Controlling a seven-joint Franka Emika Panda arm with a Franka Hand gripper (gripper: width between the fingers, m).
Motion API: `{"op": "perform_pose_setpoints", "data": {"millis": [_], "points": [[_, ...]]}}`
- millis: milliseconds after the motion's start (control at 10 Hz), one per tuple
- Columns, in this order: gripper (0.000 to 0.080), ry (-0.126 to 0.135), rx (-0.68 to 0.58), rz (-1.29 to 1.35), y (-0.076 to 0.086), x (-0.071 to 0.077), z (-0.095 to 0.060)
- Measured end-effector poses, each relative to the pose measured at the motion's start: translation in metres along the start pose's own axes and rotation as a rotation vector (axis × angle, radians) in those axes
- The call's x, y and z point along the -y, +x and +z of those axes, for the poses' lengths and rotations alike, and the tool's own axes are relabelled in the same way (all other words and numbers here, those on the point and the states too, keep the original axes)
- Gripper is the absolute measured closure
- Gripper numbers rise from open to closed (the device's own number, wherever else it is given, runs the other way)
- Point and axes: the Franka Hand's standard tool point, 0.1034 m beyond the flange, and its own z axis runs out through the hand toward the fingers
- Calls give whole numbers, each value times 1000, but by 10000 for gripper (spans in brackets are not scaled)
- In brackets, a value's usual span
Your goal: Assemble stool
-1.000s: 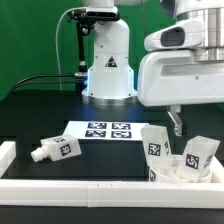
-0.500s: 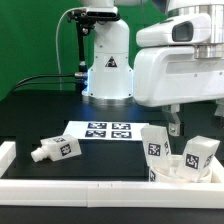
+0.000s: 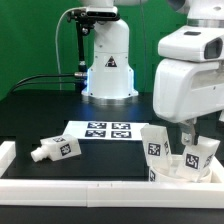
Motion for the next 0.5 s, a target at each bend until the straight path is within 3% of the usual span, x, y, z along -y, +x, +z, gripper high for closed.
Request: {"op": "perform_pose_setpoints", "data": {"millis": [500], "points": [[151,-17,-11,30,-1,-6,6]]}}
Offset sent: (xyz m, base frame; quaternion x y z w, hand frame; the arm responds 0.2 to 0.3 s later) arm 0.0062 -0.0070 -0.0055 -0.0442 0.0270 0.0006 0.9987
